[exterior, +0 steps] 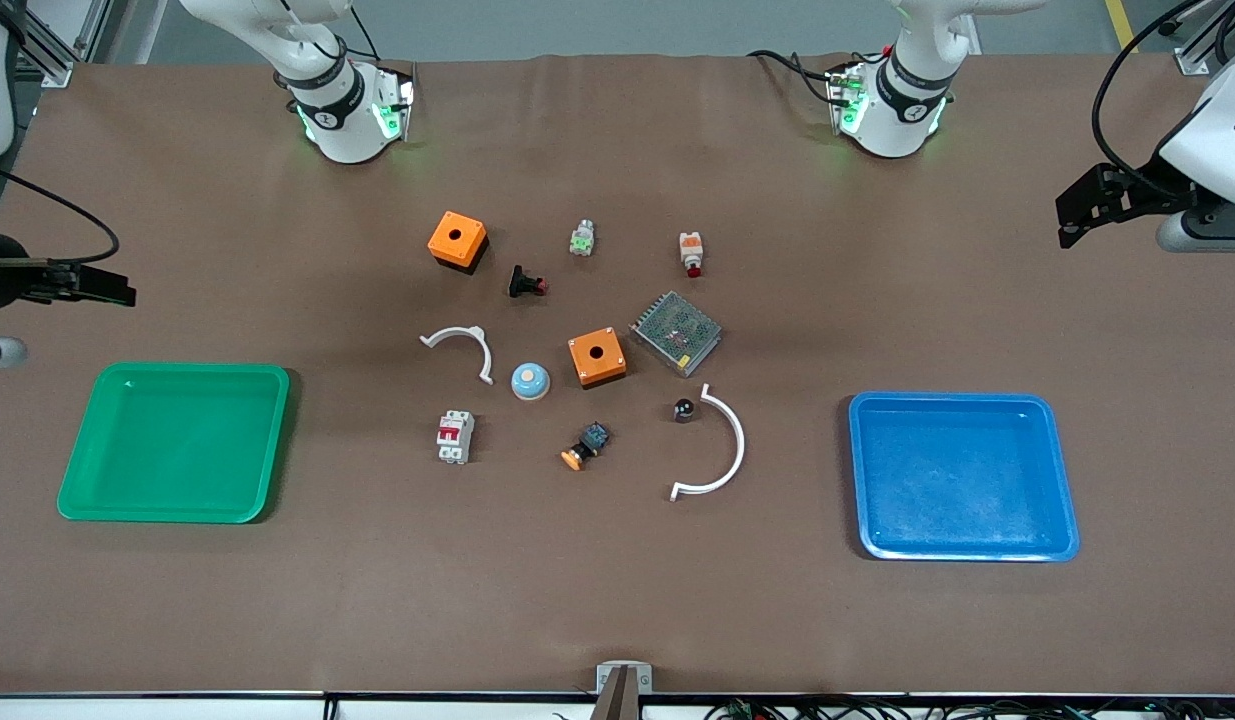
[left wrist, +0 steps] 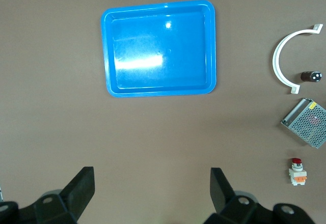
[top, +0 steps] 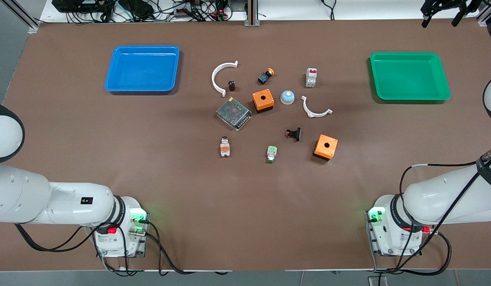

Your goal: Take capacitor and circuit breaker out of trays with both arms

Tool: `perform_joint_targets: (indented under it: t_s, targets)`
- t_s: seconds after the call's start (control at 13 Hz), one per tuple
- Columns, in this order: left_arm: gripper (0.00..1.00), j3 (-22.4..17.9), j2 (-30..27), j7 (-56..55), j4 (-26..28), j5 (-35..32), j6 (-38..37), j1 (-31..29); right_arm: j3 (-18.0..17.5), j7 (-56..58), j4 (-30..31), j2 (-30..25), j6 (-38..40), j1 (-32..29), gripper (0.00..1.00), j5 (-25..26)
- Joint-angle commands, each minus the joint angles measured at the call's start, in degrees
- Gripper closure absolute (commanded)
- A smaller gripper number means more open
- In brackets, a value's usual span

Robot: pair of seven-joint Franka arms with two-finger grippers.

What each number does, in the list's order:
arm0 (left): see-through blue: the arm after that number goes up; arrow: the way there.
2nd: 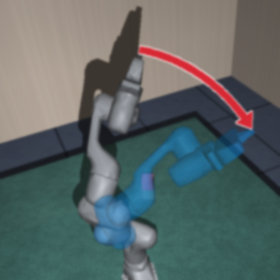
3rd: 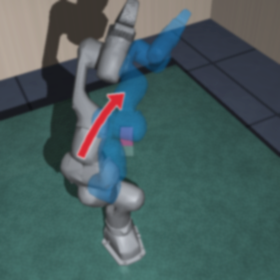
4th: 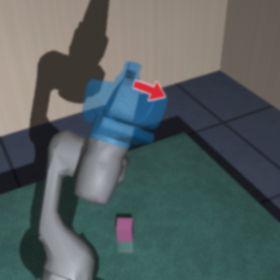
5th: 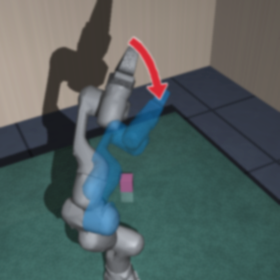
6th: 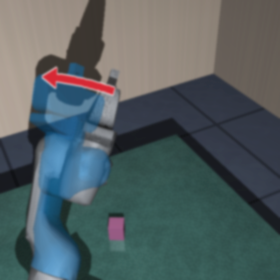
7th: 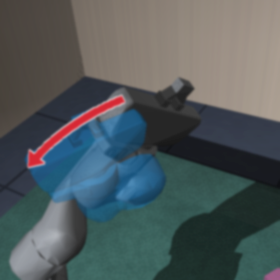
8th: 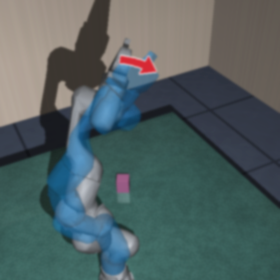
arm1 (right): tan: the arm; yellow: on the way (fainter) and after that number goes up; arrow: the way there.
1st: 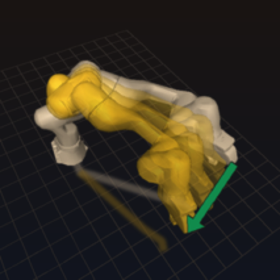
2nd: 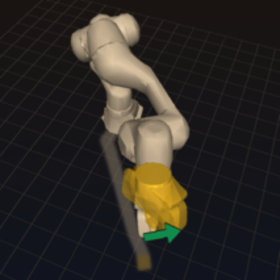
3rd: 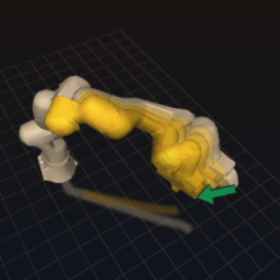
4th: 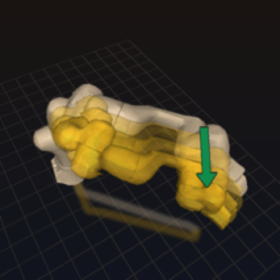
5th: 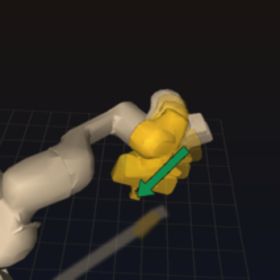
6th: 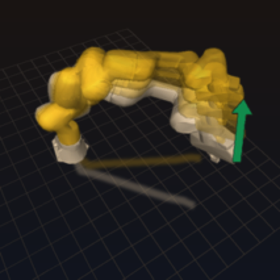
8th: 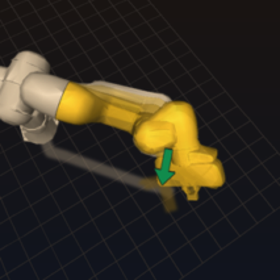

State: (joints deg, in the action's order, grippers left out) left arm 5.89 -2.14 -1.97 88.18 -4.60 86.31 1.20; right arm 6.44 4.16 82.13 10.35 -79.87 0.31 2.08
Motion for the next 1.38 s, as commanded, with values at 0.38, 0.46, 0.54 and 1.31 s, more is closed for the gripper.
perform_joint_targets:
  t_s: [0.38, 0.46, 0.54, 1.31]
  targets:
    - [0.0, 0.7, -0.76, 0.04, 1.03, 0.38, 0.87, -0.41, -1.43, -4.15, -2.25, -1.64, 2.0, -0.66, 0.0, -3.57]
    - [0.0, 0.7, -0.76, -0.13, 1.03, 0.47, 0.88, -0.41, -1.52, -3.9, -2.16, -1.91, 1.82, -0.49, 0.0, -3.49]
    - [0.0, 0.7, -0.84, -0.22, 1.2, 0.73, 0.88, -0.41, -1.52, -3.72, -1.72, -2.78, 2.43, -0.66, 0.0, -3.49]
    - [0.0, 0.61, -2.08, -4.71, 2.79, 3.72, 0.17, -1.11, -1.61, -3.46, 4.88, -13.86, 0.94, -0.49, 0.0, -3.57]
